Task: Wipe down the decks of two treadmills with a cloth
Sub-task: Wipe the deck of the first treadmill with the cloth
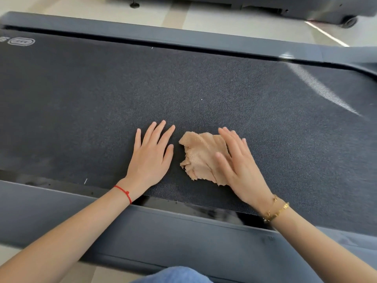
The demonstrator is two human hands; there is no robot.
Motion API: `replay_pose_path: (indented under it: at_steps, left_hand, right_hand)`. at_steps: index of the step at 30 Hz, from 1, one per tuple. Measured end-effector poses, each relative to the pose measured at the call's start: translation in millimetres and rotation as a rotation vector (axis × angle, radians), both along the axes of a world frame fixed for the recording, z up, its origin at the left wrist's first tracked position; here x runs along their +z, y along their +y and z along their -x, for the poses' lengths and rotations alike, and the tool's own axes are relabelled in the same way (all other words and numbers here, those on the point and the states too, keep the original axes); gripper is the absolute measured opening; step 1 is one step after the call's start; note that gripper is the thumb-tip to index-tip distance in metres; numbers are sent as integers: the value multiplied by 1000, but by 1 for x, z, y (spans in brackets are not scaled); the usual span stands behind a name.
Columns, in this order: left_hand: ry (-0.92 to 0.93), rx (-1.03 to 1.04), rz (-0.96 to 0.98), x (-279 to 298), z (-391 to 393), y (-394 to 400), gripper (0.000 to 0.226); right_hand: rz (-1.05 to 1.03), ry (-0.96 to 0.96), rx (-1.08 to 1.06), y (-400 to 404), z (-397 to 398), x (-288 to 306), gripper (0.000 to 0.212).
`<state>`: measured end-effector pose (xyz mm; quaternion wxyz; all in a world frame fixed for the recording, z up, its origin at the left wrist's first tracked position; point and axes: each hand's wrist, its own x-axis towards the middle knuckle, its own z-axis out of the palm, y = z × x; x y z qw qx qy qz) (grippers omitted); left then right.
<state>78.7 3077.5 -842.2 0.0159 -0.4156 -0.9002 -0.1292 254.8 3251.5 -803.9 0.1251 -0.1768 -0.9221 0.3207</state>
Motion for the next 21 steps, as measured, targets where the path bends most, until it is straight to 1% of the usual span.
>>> replay_pose_path:
  at_steps: [2, 4, 6, 8, 10, 12, 16, 21]
  left_hand:
    - [0, -3, 0, 0, 0, 0, 54]
    - [-1, -2, 3, 1, -1, 1, 54]
    - [-6, -1, 3, 2, -2, 1, 54]
    - [-11, 2, 2, 2, -2, 1, 55]
    - [-9, 4, 8, 2, -2, 1, 55]
    - [-9, 5, 9, 1, -2, 2, 55]
    - [-8, 12, 19, 2, -2, 1, 56]
    - [-27, 8, 24, 5, -3, 1, 56]
  right_hand:
    - [-24, -76, -154, 1, -4, 1, 56]
    - [-64, -155, -225, 1, -6, 1, 52]
    - [-65, -165, -231, -1, -6, 1, 47]
    - [-25, -132, -233, -5, -2, 4, 43]
    - [9, -110, -235, -8, 3, 6, 43]
    - [-14, -108, -227, -9, 7, 5, 45]
    - [-68, -110, -209, -7, 12, 6, 38]
    - [43, -38, -192, -12, 16, 6, 41]
